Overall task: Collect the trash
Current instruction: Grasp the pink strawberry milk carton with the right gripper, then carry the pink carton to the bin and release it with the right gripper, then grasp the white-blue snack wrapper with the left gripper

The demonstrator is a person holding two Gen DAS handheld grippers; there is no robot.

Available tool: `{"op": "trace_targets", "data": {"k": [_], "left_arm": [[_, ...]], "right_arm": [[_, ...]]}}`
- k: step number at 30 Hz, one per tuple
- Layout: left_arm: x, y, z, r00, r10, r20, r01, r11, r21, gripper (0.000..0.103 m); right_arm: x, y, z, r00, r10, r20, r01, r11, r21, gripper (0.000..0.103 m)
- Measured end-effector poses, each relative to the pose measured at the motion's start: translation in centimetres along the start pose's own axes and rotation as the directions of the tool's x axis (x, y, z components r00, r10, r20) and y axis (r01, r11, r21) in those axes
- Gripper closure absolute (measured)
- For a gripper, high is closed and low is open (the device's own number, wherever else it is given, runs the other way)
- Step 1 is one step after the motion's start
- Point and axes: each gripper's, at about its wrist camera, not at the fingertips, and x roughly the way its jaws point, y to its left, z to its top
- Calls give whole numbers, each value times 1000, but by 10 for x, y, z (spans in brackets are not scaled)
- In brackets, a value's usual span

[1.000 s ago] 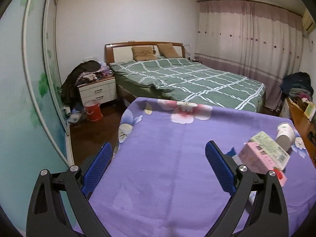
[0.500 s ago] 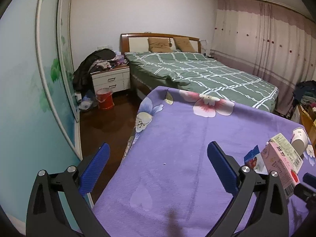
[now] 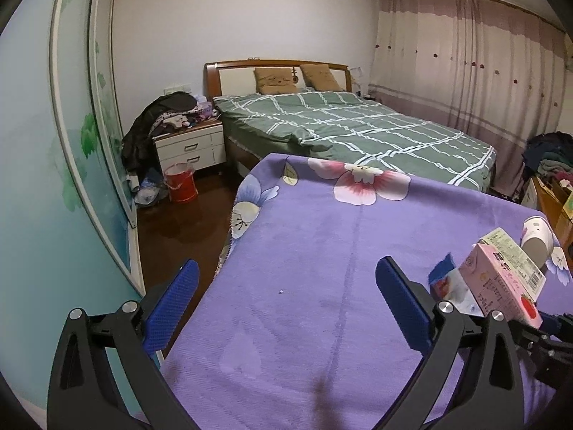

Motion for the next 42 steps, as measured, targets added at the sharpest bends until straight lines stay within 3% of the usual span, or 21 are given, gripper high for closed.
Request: {"op": "trace_targets", "data": {"k": [8,14,16,18,23,28,33,42], "left_arm": [[-2,-7,-2,1000,-5,-3,5,1000,17,5],[-2,-11,-2,1000,-18,-6,18,999,37,5],[-2,-13,-2,1000,-24,-7,25,999,42,5],[-5,-15,-4,1000,-29,-7,30,998,50,5],[-6,-21,-5,1000,-30,-8,31,997,77,5],[-5,-30,-7,999,-33,-9,34,993,115,5],[-7,-42,-9,998,-59,-26,62,988,140,5],[-15,-82,-8,985,-140,-100,155,973,172,5]], "right_arm": [[-46,1,-1,996,-5,87,4,1000,2,56],[-110,-45,-21,971,-144,189,126,987,102,56],[-133,-71,-32,951,-225,211,194,968,160,56],[-158,-101,-47,914,-341,220,292,929,226,56],[-198,-180,-89,817,-557,150,469,793,388,55],[-205,-239,-131,771,-636,38,540,684,490,55],[-193,-272,-157,756,-653,-52,573,621,534,52],[-203,-272,-163,763,-646,-20,540,621,568,45]]}}
